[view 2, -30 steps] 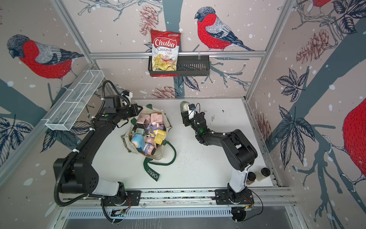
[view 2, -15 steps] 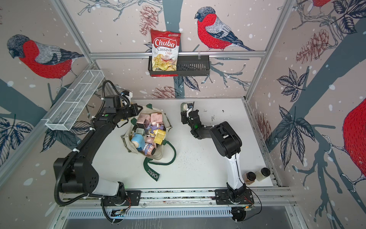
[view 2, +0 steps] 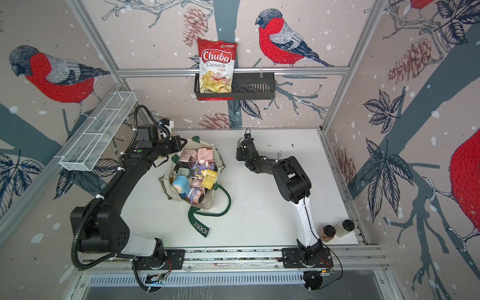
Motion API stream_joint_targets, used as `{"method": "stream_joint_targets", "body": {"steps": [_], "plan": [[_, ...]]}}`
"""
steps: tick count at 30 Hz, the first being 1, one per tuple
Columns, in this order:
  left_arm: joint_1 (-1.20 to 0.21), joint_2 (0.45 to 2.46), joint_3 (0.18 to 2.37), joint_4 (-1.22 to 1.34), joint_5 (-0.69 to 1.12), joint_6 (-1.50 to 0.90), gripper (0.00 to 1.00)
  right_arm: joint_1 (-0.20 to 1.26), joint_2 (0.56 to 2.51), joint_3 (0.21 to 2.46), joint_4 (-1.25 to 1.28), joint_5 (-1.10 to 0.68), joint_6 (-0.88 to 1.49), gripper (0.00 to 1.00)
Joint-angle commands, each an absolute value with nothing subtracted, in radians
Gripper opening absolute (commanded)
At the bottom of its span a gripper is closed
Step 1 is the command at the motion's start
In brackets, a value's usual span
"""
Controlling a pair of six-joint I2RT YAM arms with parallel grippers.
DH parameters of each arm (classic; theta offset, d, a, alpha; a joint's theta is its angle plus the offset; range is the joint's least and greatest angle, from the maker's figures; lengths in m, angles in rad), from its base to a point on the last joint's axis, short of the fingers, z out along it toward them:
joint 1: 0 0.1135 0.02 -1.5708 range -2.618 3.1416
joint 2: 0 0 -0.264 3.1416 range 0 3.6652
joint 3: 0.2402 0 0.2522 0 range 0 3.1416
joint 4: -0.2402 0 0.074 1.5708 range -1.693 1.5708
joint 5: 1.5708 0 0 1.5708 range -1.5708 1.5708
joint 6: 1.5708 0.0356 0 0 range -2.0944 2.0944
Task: Take out the pencil sharpeners from the tote bags
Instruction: Place the pencil sharpener at the center of the board, then pick up the pencil sharpener from the canvas bag.
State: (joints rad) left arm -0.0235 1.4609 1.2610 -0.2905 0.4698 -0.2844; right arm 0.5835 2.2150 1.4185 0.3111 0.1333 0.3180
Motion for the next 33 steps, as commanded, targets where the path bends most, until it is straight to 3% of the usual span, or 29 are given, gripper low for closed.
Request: {"method": "stream_joint_targets", "body": {"steps": [1, 19, 33], "plan": [[-0.023, 1.462, 1.27, -0.255, 0.486, -0.277, 0.0, 0.594, 2.238, 1.444, 0.221, 0.152, 0.342, 0.58], [-0.024, 1.466, 1.272, -0.261, 0.488, -0.273, 0.0, 0.629, 2.242, 1.463, 0.144, 0.198, 0.29, 0.83], [-0.023, 1.463, 1.275, -0.261, 0.49, -0.273, 0.0, 0.63, 1.82, 1.184, 0.195, 0.189, 0.286, 0.84]]}}
